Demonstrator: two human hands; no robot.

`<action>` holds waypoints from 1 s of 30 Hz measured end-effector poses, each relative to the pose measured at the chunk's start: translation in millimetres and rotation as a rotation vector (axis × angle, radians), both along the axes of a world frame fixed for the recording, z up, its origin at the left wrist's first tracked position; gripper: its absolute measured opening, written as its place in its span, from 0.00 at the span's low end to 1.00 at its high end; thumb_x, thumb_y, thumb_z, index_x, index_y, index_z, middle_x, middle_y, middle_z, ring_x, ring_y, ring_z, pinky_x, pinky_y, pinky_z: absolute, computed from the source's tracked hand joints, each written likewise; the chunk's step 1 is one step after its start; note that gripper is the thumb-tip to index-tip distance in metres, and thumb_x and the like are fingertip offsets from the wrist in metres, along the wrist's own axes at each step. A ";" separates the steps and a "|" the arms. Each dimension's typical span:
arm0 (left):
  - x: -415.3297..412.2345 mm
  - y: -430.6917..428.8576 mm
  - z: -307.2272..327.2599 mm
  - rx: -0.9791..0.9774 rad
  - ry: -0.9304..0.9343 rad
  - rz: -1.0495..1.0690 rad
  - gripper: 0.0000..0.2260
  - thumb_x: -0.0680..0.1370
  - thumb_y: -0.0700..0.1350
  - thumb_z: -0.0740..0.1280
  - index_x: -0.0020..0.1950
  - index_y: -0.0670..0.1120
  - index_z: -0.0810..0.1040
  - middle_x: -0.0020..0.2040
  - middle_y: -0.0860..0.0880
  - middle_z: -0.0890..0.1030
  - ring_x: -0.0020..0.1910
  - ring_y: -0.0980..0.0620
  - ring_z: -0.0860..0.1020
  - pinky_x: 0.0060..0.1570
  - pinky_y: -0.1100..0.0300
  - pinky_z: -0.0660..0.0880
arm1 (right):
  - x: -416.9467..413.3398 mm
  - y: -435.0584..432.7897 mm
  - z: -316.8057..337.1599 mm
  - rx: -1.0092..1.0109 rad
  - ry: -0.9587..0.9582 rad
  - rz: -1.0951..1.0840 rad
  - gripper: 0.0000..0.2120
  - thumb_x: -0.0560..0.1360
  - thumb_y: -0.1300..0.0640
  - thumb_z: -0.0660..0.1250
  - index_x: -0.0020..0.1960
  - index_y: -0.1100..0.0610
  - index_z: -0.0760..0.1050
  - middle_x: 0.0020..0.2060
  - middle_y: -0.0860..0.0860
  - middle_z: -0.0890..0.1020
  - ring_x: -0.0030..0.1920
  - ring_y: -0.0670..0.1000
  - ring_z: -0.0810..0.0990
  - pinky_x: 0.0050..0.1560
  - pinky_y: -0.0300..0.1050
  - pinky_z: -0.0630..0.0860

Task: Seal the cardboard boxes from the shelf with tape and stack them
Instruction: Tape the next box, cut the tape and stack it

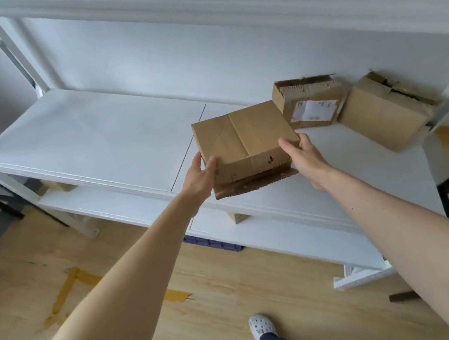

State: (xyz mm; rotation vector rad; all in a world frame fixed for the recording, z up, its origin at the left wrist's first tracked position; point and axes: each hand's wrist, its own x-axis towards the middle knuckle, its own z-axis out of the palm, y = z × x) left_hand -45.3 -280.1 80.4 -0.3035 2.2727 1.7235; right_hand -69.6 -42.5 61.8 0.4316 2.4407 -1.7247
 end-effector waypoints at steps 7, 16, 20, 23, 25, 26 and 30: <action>73.2 15.9 13.2 -0.037 -0.024 -0.171 0.21 0.82 0.55 0.56 0.74 0.54 0.61 0.60 0.47 0.75 0.56 0.46 0.76 0.56 0.48 0.75 | 122.0 15.8 12.8 0.004 0.022 -0.160 0.20 0.79 0.40 0.61 0.65 0.49 0.63 0.52 0.42 0.73 0.58 0.49 0.72 0.56 0.48 0.67; 150.2 67.1 -0.3 -0.011 -0.067 -0.427 0.18 0.81 0.56 0.59 0.70 0.56 0.65 0.54 0.49 0.78 0.55 0.44 0.77 0.56 0.48 0.75 | 268.3 50.5 6.7 0.013 -0.003 -0.425 0.26 0.76 0.37 0.62 0.69 0.49 0.62 0.59 0.45 0.72 0.60 0.51 0.72 0.60 0.53 0.70; 186.0 101.2 -10.9 0.012 -0.089 -0.543 0.17 0.79 0.56 0.62 0.68 0.58 0.67 0.48 0.54 0.79 0.45 0.50 0.78 0.43 0.57 0.75 | 330.8 71.5 -1.1 0.022 0.008 -0.567 0.25 0.77 0.40 0.65 0.70 0.47 0.64 0.56 0.40 0.74 0.58 0.48 0.72 0.57 0.48 0.68; 206.1 127.7 -20.4 0.014 -0.095 -0.609 0.21 0.78 0.56 0.63 0.70 0.57 0.66 0.54 0.51 0.80 0.47 0.50 0.78 0.43 0.59 0.75 | 366.2 84.9 -3.4 0.057 -0.048 -0.651 0.23 0.78 0.41 0.64 0.67 0.50 0.65 0.61 0.46 0.74 0.55 0.47 0.75 0.57 0.50 0.72; 223.7 150.4 -26.1 -0.003 -0.108 -0.689 0.24 0.78 0.58 0.63 0.73 0.56 0.64 0.61 0.48 0.78 0.54 0.46 0.78 0.54 0.54 0.75 | 394.1 98.7 -4.1 0.058 -0.082 -0.721 0.25 0.78 0.41 0.63 0.69 0.53 0.64 0.64 0.48 0.73 0.58 0.49 0.75 0.56 0.50 0.73; 232.3 161.7 -28.1 -0.013 -0.114 -0.727 0.26 0.78 0.59 0.63 0.74 0.55 0.62 0.62 0.48 0.77 0.56 0.45 0.77 0.58 0.52 0.74 | 406.9 106.6 -4.8 0.061 -0.091 -0.750 0.26 0.78 0.42 0.64 0.70 0.54 0.64 0.64 0.49 0.73 0.59 0.51 0.75 0.55 0.49 0.74; 263.6 212.2 -29.0 -0.022 -0.128 -0.849 0.27 0.78 0.60 0.61 0.75 0.54 0.60 0.62 0.48 0.76 0.57 0.45 0.76 0.62 0.49 0.72 | 454.5 142.1 -6.9 0.060 -0.091 -0.852 0.26 0.79 0.42 0.63 0.71 0.53 0.62 0.60 0.46 0.71 0.56 0.48 0.71 0.52 0.44 0.68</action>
